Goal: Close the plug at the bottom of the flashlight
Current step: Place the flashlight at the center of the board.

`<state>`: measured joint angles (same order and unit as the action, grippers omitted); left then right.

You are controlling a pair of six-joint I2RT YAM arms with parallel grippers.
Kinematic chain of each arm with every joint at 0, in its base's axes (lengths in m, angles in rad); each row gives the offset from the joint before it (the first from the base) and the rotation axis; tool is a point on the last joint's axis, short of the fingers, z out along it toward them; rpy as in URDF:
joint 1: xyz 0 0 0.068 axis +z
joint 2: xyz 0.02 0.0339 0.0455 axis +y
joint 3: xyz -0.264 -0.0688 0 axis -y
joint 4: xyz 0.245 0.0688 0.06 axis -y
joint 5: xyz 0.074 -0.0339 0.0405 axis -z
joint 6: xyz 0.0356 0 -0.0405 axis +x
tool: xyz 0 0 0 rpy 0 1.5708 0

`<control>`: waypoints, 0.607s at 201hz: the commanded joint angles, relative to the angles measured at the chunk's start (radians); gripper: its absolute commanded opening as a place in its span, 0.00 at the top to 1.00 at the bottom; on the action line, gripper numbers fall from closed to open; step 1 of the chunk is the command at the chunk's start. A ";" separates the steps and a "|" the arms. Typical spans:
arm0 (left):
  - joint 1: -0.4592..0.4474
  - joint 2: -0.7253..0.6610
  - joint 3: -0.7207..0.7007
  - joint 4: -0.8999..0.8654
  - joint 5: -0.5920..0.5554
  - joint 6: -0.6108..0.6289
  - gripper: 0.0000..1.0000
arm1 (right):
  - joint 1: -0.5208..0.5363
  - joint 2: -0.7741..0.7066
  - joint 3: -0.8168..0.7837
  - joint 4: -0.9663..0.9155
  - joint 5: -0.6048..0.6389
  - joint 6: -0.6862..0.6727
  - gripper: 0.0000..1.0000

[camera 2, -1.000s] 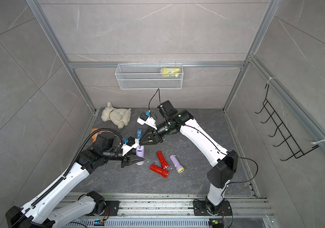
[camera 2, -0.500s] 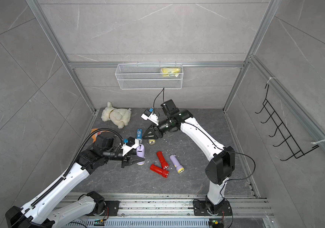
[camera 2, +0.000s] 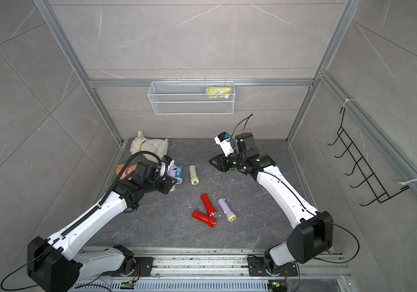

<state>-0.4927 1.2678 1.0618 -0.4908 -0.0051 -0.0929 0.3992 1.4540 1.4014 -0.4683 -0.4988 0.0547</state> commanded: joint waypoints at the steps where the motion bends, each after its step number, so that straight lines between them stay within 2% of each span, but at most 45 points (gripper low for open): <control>1: 0.034 0.103 0.142 -0.143 -0.144 -0.243 1.00 | 0.003 -0.057 -0.041 0.048 0.108 0.044 0.61; 28: 0.083 0.267 0.271 -0.262 -0.148 -0.335 1.00 | 0.003 -0.083 -0.050 0.042 0.106 0.058 0.61; 47: 0.129 0.383 0.315 -0.276 -0.075 -0.363 1.00 | 0.003 -0.093 -0.059 0.044 0.101 0.061 0.61; 72: 0.134 0.524 0.375 -0.291 -0.011 -0.362 1.00 | 0.002 -0.100 -0.067 0.052 0.101 0.064 0.61; 101: 0.126 0.554 0.404 -0.250 0.049 -0.383 1.00 | 0.004 -0.089 -0.066 0.059 0.086 0.070 0.61; 122: 0.095 0.617 0.532 -0.268 0.076 -0.379 1.00 | 0.003 -0.068 -0.057 0.059 0.073 0.079 0.61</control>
<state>-0.3645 1.8618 1.4265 -0.7490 0.0048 -0.4465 0.3988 1.3827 1.3407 -0.4252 -0.4114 0.1139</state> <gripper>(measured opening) 0.380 0.386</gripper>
